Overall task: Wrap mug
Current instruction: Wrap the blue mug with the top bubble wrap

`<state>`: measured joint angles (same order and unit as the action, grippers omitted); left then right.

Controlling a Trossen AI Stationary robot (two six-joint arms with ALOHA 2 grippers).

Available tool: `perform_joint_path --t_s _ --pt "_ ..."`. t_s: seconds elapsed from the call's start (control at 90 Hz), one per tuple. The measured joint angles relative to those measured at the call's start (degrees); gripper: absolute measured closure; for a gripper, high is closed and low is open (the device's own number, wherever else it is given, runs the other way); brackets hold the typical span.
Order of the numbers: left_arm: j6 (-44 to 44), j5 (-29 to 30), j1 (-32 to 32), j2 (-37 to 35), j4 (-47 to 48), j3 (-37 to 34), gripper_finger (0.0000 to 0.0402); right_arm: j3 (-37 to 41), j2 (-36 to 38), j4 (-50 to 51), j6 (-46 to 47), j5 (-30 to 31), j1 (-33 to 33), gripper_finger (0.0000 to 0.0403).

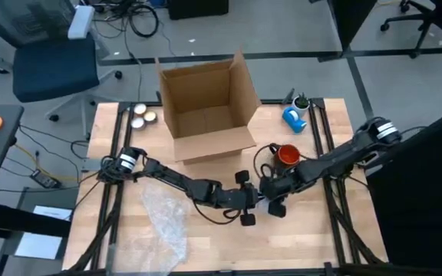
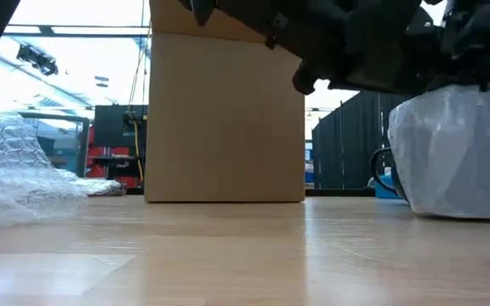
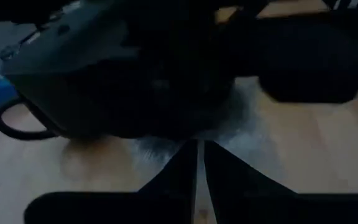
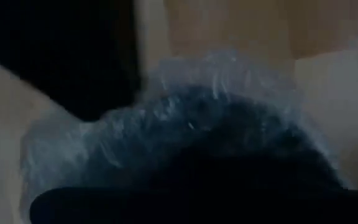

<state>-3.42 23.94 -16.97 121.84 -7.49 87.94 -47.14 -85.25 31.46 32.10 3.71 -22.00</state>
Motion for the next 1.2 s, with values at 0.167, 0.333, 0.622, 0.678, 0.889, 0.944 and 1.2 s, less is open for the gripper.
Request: perform_joint_path --t_s 0.167,0.333,0.622,0.678,0.889,0.944,1.2 --pt "0.00 0.01 0.02 0.02 0.06 0.00 0.0387 -1.65 1.79 2.37 -1.14 -0.03 0.00 0.0403" --pt "0.04 0.01 0.02 0.02 0.69 0.00 0.0387 -4.00 8.54 6.00 -1.03 0.58 0.00 0.0402" --pt "0.11 0.02 0.02 0.02 1.58 0.00 0.0387 -4.19 20.42 8.75 -0.06 2.77 0.52 0.0402" --pt "0.10 0.02 0.02 0.02 1.55 0.00 0.0387 -4.26 21.36 11.89 0.15 3.96 0.57 0.0402" --pt "0.00 0.02 0.02 0.02 1.28 0.00 0.0387 -3.35 19.16 20.35 4.30 4.37 0.12 0.0402" --pt "0.00 0.02 0.02 0.02 1.23 0.00 0.0387 -3.10 17.70 20.33 4.30 4.02 -0.31 0.0402" --pt "-0.20 0.00 0.02 0.02 1.07 0.00 0.0387 -3.45 12.60 16.27 2.78 3.43 -1.16 0.0403"
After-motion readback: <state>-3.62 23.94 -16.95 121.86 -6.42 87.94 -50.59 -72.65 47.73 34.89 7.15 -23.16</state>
